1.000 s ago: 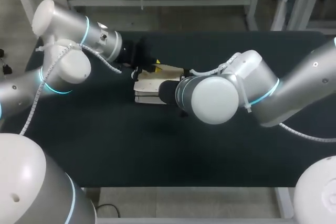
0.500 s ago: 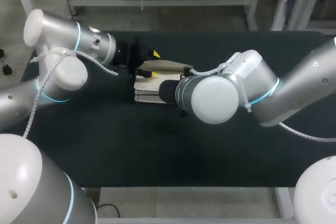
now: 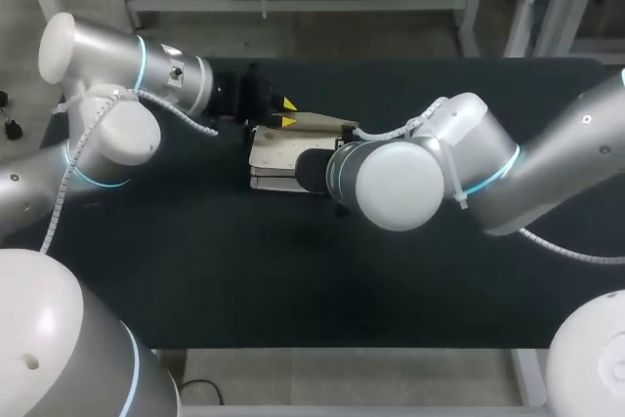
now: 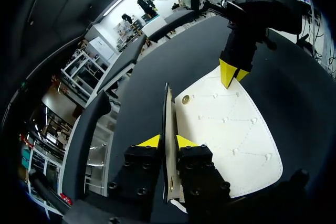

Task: Pick up the bag, open it, inspect its contents, close it, and place it on the opposite side

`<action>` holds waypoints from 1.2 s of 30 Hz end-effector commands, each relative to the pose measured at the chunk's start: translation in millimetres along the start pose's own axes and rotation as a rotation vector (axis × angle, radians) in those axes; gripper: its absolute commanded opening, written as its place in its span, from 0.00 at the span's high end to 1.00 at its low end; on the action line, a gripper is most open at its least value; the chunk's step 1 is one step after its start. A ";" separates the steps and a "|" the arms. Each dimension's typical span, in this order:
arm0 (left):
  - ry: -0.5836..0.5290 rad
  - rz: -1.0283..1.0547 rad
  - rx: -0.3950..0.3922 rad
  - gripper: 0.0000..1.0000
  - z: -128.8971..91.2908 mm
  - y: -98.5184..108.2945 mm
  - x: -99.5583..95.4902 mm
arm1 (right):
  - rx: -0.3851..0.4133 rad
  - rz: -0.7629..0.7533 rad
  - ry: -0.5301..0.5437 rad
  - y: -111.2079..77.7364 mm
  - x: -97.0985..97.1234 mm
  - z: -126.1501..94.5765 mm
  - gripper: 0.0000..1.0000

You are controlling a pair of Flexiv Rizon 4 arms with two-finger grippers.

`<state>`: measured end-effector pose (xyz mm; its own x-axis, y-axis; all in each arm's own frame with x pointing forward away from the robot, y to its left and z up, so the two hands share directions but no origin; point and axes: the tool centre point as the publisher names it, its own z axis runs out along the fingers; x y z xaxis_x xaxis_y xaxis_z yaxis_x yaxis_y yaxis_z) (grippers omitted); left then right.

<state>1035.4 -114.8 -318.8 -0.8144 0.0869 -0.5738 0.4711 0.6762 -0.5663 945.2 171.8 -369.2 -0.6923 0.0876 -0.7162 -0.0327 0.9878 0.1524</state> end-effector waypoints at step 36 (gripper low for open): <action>-0.143 0.122 0.050 1.00 -2.2 6.9 57.8 | -0.019 0.001 -0.171 -3.0 3.9 2.1 1.00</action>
<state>992.1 -105.1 -354.3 -0.6965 0.0582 -0.7152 0.5834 0.6263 -0.5172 944.5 172.5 -369.8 -0.6933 0.0870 -0.7154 -0.0337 0.9877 0.1527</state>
